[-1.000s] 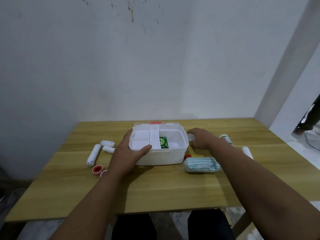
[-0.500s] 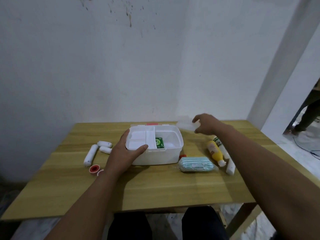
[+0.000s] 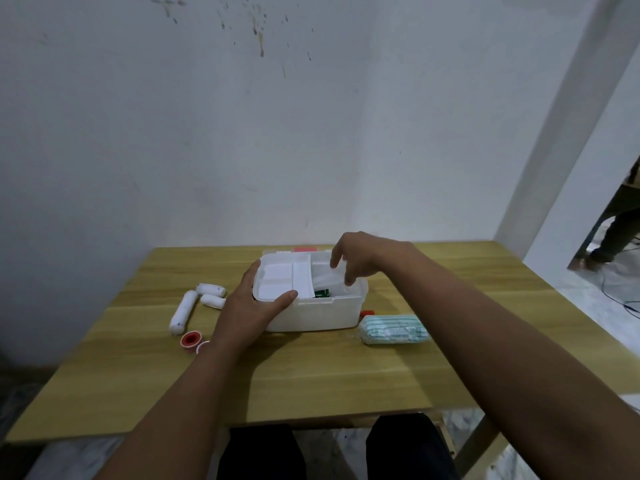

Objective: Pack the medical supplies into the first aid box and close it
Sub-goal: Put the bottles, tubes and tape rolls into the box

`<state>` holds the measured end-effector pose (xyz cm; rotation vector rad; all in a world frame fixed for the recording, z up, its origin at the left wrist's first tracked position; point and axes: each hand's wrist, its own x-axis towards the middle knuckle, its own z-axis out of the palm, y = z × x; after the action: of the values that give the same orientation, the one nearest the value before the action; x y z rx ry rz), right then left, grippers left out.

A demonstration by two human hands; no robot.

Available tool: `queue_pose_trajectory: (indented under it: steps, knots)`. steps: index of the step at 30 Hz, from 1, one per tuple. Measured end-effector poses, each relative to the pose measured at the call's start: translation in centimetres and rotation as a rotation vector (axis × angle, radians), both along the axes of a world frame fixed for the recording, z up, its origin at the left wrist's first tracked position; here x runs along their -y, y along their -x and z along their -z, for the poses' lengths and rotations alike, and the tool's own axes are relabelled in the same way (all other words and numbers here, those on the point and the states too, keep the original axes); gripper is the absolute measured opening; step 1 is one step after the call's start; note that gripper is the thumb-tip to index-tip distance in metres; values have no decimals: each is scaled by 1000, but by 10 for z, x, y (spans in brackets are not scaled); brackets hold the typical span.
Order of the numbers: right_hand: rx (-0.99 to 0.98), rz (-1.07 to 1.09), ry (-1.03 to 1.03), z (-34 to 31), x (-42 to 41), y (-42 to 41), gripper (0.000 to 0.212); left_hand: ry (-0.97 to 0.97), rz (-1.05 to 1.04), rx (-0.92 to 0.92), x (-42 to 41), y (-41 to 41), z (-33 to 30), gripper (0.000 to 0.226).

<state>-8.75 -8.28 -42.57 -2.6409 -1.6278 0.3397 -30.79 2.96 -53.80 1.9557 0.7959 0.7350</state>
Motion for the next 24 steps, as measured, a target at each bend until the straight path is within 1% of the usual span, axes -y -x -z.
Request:
queue_pose_trajectory:
  steps: [3, 5, 8, 10, 12, 14, 18, 24]
  knots:
    - [-22, -5, -52, 15, -10, 8, 58, -3, 3, 1, 0, 0, 0, 108]
    - [-119, 31, -119, 25, -15, 11, 60, -3, 8, 0, 0, -1, 0, 110]
    - [-310, 130, -248, 36, -17, 17, 50, -5, 13, 15, 0, -1, 0, 104]
    - [-357, 192, -361, 44, -18, 22, 43, -4, 13, 22, 0, -1, 0, 100]
    - [-368, 215, -478, 51, -21, 27, 42, -3, 8, 13, 0, -1, 1, 101]
    - [-366, 213, -527, 57, -25, 32, 45, -5, 3, 4, -1, -1, 1, 103]
    - [-327, 190, -512, 58, -29, 40, 48, 0, 3, 16, 0, -1, 1, 103]
    - [-274, 183, -481, 57, -36, 51, 42, -14, -1, 17, 1, -1, 0, 97]
